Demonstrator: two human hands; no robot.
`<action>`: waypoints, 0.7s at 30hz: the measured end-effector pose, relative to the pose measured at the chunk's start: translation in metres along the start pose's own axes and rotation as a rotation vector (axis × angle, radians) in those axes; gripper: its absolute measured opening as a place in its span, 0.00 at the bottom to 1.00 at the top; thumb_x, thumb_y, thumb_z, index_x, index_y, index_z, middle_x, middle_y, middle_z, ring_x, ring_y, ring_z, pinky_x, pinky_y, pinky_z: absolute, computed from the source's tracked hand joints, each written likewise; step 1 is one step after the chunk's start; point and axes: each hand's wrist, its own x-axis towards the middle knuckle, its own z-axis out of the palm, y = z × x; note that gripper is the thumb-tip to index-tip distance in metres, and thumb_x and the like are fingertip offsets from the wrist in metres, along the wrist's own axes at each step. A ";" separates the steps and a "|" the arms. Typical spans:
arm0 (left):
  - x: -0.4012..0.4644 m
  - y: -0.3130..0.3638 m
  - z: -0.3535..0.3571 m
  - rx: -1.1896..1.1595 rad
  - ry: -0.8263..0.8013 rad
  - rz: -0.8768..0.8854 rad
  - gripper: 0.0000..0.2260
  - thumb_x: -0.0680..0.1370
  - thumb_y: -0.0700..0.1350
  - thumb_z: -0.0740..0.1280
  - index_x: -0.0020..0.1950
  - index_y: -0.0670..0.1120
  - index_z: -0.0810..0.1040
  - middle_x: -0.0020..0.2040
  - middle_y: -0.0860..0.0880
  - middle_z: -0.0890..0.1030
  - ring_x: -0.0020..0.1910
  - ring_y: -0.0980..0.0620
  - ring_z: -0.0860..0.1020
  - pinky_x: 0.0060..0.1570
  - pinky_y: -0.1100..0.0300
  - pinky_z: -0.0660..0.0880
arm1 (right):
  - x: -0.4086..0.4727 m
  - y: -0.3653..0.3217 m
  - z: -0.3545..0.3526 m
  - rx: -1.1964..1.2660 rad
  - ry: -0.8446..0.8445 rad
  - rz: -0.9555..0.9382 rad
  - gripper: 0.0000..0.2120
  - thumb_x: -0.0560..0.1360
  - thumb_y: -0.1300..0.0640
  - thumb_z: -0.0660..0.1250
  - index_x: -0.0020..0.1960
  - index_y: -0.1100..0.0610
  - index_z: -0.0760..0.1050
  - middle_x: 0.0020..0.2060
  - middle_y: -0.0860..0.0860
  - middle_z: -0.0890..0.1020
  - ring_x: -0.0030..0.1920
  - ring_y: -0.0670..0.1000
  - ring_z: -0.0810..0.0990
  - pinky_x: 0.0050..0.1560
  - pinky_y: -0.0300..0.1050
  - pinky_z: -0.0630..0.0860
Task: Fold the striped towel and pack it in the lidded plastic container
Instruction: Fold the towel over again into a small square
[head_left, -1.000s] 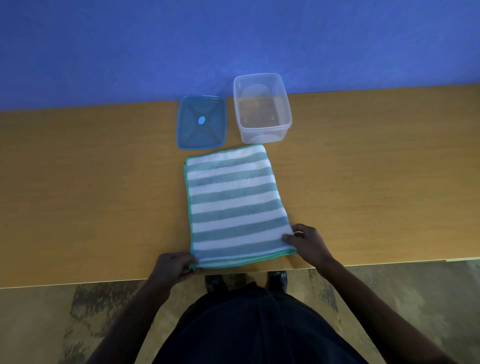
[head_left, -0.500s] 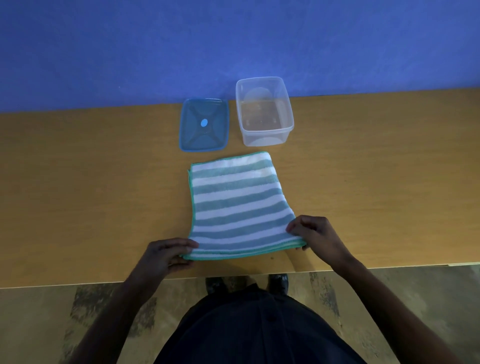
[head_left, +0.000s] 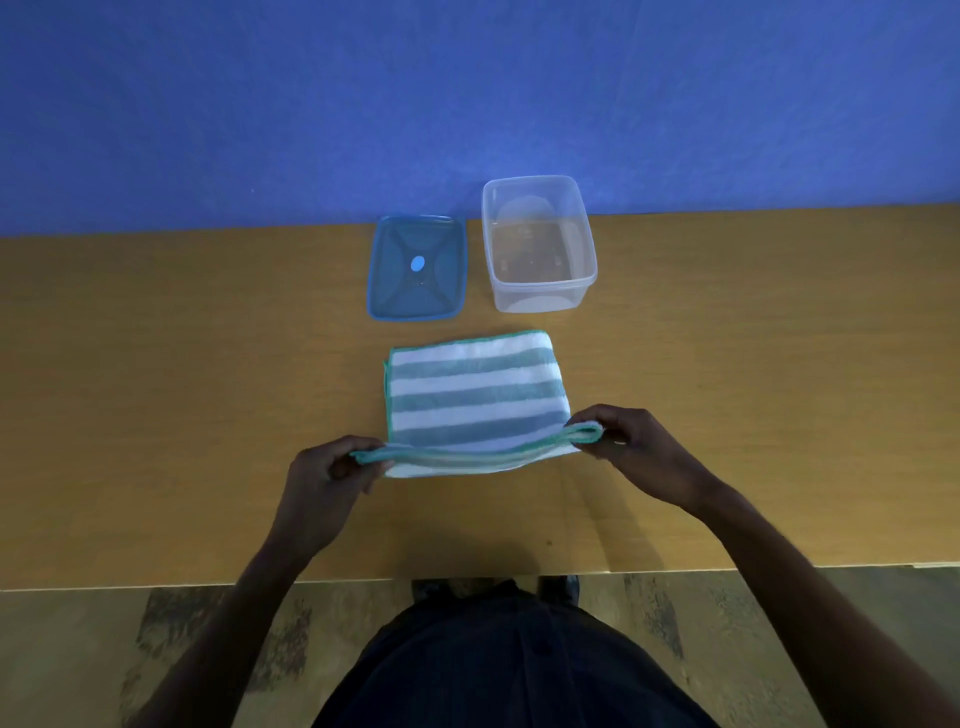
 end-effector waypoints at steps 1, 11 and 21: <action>0.007 -0.002 0.001 -0.008 0.017 0.001 0.12 0.73 0.39 0.74 0.44 0.58 0.83 0.32 0.53 0.82 0.30 0.61 0.75 0.34 0.66 0.71 | 0.007 0.003 0.001 -0.026 0.055 -0.012 0.07 0.76 0.62 0.69 0.53 0.55 0.81 0.49 0.52 0.83 0.48 0.48 0.81 0.48 0.40 0.76; 0.105 -0.004 0.009 -0.147 0.123 -0.027 0.09 0.73 0.45 0.74 0.33 0.48 0.80 0.29 0.59 0.76 0.30 0.66 0.70 0.31 0.73 0.66 | 0.090 0.012 -0.002 0.079 0.284 0.102 0.04 0.76 0.54 0.69 0.45 0.53 0.82 0.42 0.49 0.83 0.43 0.47 0.80 0.46 0.43 0.74; 0.169 -0.025 0.019 -0.003 0.167 -0.102 0.14 0.72 0.47 0.74 0.34 0.39 0.76 0.28 0.52 0.68 0.31 0.57 0.65 0.33 0.57 0.62 | 0.144 0.028 0.007 -0.046 0.430 0.220 0.10 0.74 0.51 0.71 0.43 0.58 0.81 0.35 0.49 0.80 0.37 0.50 0.76 0.35 0.44 0.69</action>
